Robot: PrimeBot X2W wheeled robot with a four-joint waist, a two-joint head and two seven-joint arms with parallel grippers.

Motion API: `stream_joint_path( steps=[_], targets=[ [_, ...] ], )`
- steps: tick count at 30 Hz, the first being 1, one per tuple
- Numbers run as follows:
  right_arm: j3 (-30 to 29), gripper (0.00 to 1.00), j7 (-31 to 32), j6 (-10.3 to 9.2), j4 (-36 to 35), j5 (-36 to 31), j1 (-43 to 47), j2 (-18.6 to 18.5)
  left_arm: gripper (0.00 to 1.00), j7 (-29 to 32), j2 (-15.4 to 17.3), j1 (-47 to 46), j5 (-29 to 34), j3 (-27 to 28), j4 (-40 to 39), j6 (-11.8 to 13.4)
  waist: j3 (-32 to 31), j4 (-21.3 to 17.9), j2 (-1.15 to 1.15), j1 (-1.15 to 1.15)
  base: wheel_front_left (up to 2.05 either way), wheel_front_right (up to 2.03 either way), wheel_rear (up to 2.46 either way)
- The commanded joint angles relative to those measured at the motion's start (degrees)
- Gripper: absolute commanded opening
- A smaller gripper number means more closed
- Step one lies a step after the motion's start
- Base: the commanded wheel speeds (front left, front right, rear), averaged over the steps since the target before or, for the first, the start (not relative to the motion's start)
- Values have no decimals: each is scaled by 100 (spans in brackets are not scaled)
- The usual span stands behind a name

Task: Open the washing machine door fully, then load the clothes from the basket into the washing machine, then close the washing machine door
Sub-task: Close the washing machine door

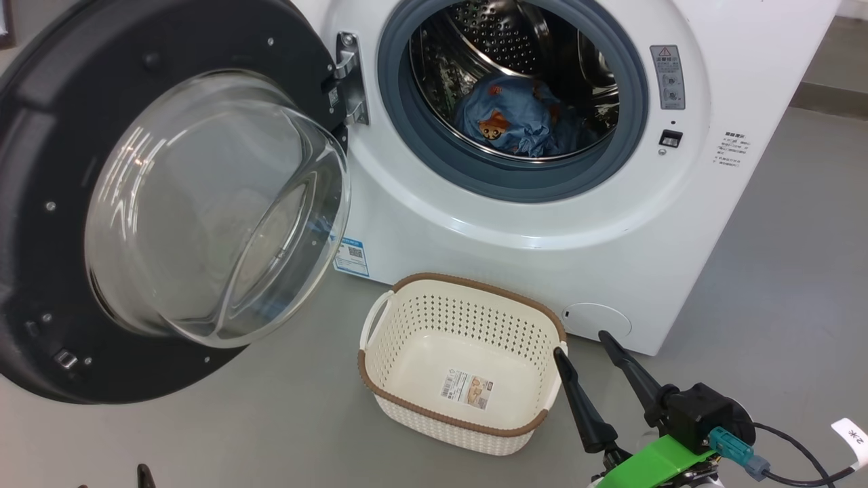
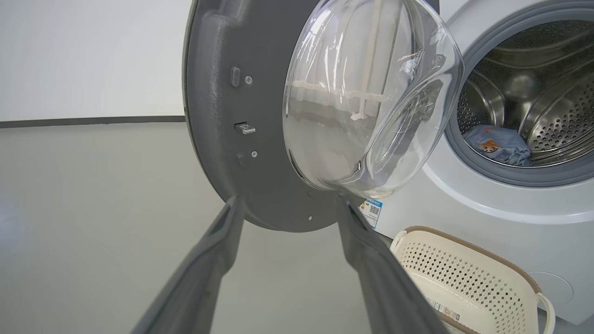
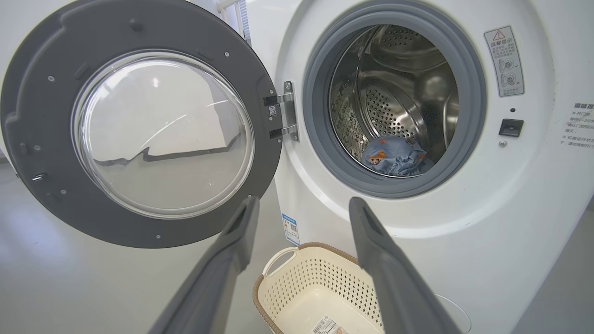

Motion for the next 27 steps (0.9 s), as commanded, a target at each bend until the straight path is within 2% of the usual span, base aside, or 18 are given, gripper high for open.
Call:
stream_joint_path(
  steps=[1,5,6,7,8,18,23,27],
  targets=[
    [177,100,-27,16,-119,41,-21,27,100,-30,66,-72,19,180,-143,44,-8,2,0,0,0,0,0],
    [164,100,-27,16,-104,38,-12,27,100,-30,66,-54,23,179,-160,63,-41,0,0,0,0,0,0],
    [159,100,-27,16,-102,38,-14,27,78,-30,66,-48,24,179,-162,61,-48,-4,0,0,0,0,0],
    [158,100,-27,16,-102,40,-16,27,7,-30,66,-40,33,179,-161,55,-50,-9,0,0,0,0,0],
    [159,100,-27,16,-101,43,-17,27,0,-30,66,-34,59,175,-160,40,-52,-14,0,0,0,0,0],
    [145,100,-27,16,-129,79,-2,27,0,-30,66,-91,-117,363,-245,-61,-29,-31,0,0,0,0,0],
    [128,100,-27,16,-134,95,8,27,0,-30,66,-288,-273,896,-341,-217,-17,-63,0,0,0,0,0],
    [112,100,-27,16,-134,75,19,27,0,-30,99,-500,-322,1256,-356,-443,5,-69,0,0,0,0,0]
  ],
)
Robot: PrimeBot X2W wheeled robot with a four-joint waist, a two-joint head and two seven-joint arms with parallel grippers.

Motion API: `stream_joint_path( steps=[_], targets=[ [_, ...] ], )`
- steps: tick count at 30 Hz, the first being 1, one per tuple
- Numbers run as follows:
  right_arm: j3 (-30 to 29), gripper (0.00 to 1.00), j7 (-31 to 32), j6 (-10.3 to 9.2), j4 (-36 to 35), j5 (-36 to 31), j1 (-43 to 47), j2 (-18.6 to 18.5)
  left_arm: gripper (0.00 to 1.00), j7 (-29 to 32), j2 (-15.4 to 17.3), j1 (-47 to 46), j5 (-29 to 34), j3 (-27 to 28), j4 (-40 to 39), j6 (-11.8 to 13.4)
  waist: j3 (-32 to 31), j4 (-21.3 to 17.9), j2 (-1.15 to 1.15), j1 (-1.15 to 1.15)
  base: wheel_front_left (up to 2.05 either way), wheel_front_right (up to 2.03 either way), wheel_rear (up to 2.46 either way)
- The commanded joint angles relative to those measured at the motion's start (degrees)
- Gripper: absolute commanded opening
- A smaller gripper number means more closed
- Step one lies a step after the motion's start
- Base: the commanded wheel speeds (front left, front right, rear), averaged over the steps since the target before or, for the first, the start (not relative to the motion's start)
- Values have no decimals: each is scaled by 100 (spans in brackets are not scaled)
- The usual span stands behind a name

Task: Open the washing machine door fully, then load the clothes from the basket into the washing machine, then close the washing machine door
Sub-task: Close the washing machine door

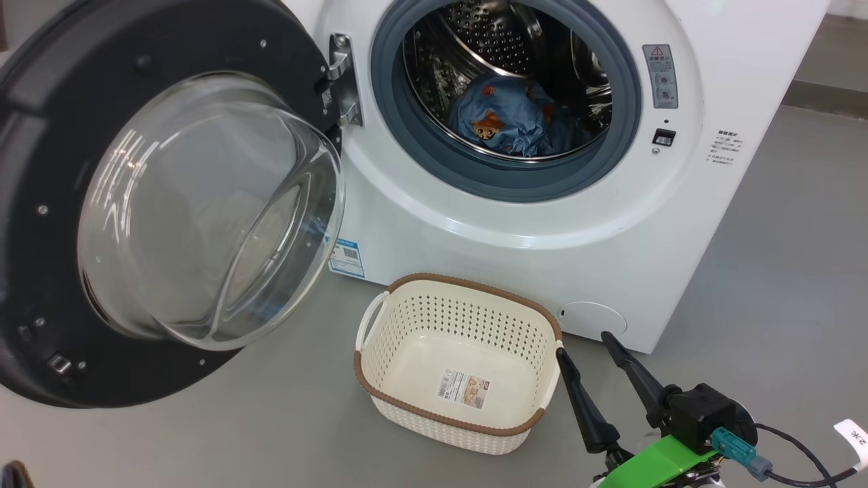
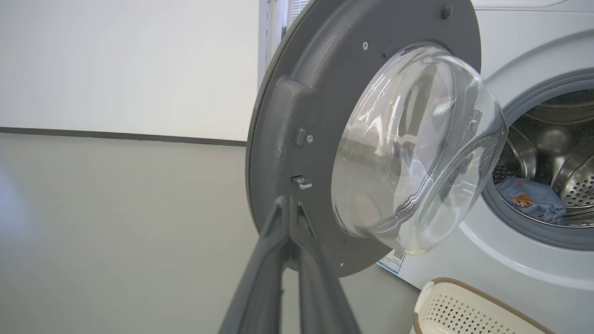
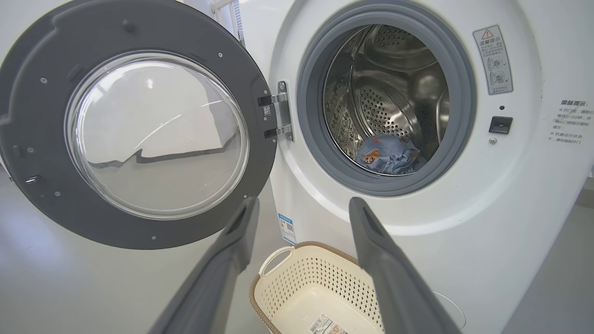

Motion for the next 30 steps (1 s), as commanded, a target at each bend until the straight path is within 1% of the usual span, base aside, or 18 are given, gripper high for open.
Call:
stream_joint_path(
  steps=[1,6,9,17,21,23,25,27,30],
  targets=[
    [145,100,-27,16,-148,43,5,27,0,-30,101,-356,-52,288,-175,-100,22,-2,0,0,0,0,0],
    [154,100,-27,16,-136,10,-17,27,0,-30,134,-768,-442,782,-114,-354,81,-11,0,0,0,0,0],
    [146,100,-27,16,-136,-21,-42,27,0,-30,271,-1022,-600,1039,-25,-492,128,-10,0,0,0,0,0],
    [178,100,-27,16,-107,-121,-56,27,0,-30,595,-1670,-1094,1365,420,-768,248,39,0,0,0,0,0],
    [187,100,-27,16,-100,-198,-93,27,0,48,741,-2113,-1695,1574,812,-920,350,53,0,0,0,0,0],
    [193,100,-27,16,-93,-240,-114,27,0,123,753,-2426,-2277,1772,1018,-1009,414,41,0,0,0,0,0],
    [204,100,-27,16,-82,-279,-136,27,0,202,970,-2600,-2500,1875,1225,-1062,490,16,0,0,0,0,0],
    [212,100,-27,16,-82,-319,-166,27,0,271,1113,-2812,-2796,1998,1432,-1099,579,-20,0,0,0,0,0],
    [179,100,-20,16,-72,-383,-211,27,0,338,1415,-2994,-2896,2000,1737,-1139,706,-58,0,0,0,0,0]
  ],
)
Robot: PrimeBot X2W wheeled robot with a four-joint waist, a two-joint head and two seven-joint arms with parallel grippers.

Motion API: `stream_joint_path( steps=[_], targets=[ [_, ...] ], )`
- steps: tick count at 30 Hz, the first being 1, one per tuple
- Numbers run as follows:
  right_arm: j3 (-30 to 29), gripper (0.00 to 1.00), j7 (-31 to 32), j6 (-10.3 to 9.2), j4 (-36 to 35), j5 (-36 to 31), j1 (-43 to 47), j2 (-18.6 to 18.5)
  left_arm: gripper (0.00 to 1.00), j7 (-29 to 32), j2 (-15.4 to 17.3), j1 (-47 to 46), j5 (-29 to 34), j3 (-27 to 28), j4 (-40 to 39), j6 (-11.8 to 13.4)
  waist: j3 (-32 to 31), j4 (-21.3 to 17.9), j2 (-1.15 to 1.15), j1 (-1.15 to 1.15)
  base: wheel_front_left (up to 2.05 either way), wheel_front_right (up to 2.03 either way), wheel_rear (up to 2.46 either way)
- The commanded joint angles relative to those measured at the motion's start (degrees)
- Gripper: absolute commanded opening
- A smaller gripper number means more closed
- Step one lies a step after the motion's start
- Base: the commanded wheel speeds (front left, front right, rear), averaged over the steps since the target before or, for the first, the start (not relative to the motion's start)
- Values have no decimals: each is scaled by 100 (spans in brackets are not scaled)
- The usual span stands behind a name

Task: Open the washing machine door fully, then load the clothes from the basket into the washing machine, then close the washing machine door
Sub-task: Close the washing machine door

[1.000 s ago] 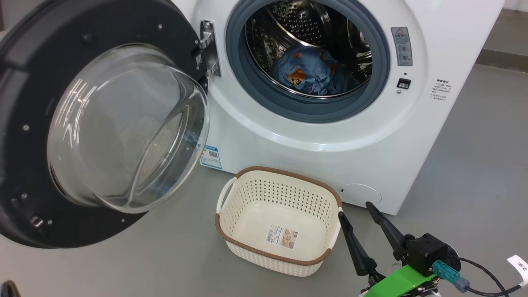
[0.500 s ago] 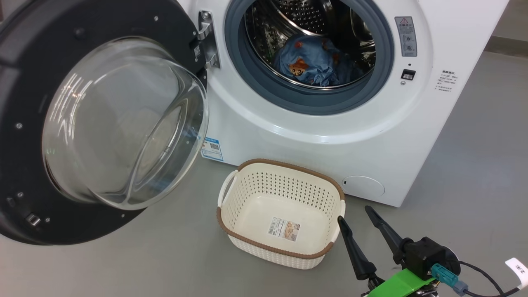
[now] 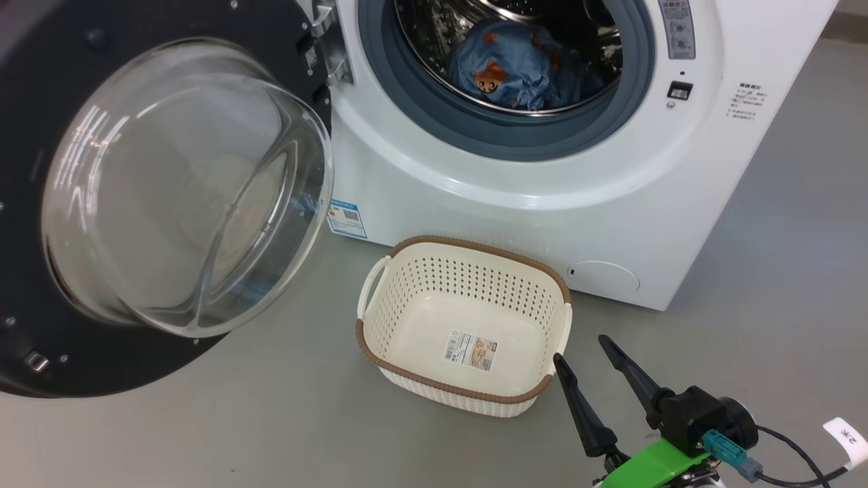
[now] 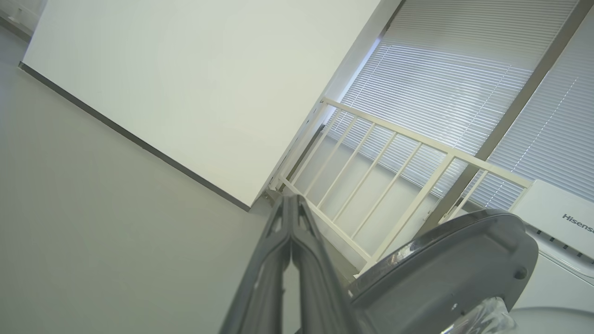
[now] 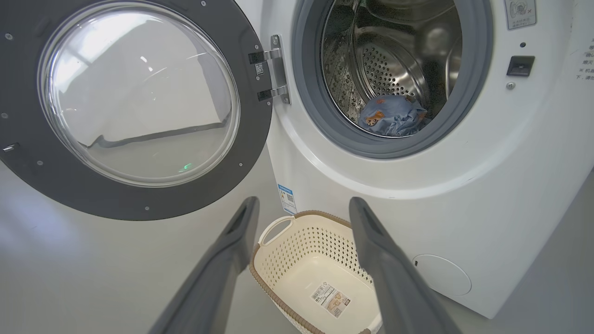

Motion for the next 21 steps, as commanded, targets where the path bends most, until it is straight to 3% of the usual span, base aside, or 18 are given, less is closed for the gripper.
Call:
stream_joint_path(
  steps=[1,12,21],
  targets=[
    [144,100,-11,17,-119,-144,-239,28,0,103,361,-319,-126,153,66,-52,147,-55,0,-1,0,0,0],
    [131,100,108,17,-239,-318,-297,28,0,724,780,-931,-1158,270,1168,-107,410,-71,0,-1,0,0,0],
    [148,100,214,17,-321,-388,-365,28,0,1780,1071,-1228,-2278,323,1697,-116,622,-165,0,-1,0,0,0]
  ],
)
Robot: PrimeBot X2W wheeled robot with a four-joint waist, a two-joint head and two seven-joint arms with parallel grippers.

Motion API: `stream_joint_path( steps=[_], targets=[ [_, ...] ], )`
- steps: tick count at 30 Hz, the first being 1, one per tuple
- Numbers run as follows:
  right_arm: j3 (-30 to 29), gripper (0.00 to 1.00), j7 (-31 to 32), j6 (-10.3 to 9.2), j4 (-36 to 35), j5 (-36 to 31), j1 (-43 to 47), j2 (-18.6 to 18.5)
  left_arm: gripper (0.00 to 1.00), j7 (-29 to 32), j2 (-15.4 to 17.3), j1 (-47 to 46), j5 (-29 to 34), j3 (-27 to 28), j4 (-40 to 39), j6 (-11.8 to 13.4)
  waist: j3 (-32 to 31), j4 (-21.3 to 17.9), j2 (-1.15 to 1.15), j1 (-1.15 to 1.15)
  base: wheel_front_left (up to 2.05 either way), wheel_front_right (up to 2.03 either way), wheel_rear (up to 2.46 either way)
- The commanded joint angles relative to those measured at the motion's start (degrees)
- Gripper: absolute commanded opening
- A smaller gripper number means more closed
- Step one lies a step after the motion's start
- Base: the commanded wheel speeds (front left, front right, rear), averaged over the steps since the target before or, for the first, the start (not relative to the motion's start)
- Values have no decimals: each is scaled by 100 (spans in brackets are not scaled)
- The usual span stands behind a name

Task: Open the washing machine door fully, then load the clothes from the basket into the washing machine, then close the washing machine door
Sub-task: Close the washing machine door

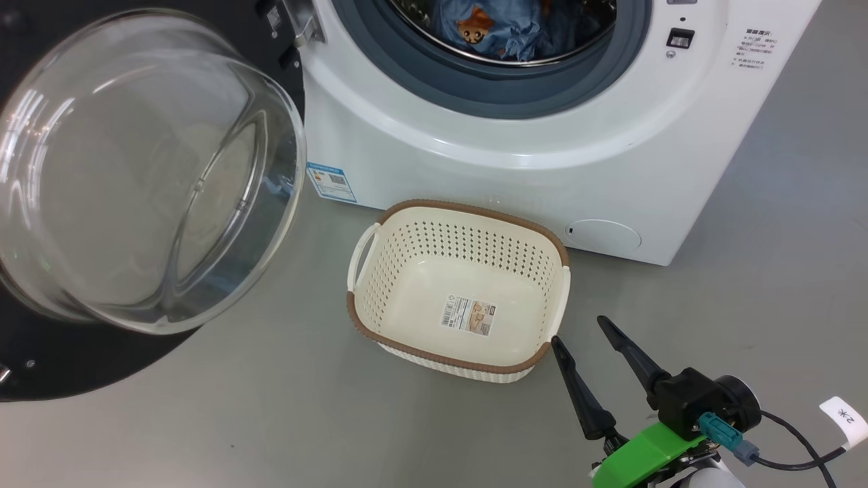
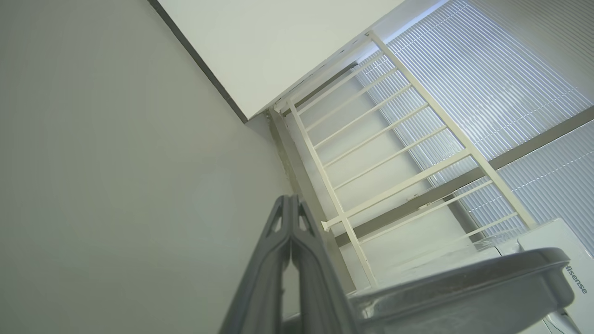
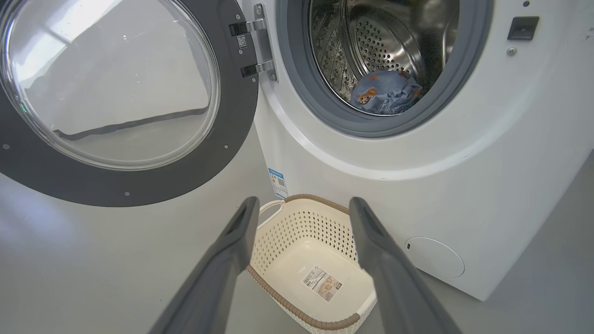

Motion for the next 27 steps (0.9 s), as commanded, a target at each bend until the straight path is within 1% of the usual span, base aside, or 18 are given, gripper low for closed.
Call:
stream_joint_path(
  steps=[1,11,16,20,27],
  targets=[
    [160,100,13,16,-157,-92,-168,42,0,98,429,-150,-67,120,-71,-59,43,-32,0,0,0,0,0],
    [181,100,62,16,-202,-81,-241,-6,0,802,565,-515,-656,201,592,-56,187,-154,0,0,0,0,0],
    [161,100,71,16,-207,-73,-259,-9,0,1036,604,-584,-845,251,789,-57,232,-196,0,0,0,0,0],
    [119,100,68,16,-193,-51,-239,-6,0,1319,550,-564,-1045,260,771,-58,222,-183,0,0,0,0,0],
    [106,100,56,16,-143,-14,-232,0,0,1820,401,-391,-1343,217,468,-59,154,-110,0,0,0,0,0]
  ],
)
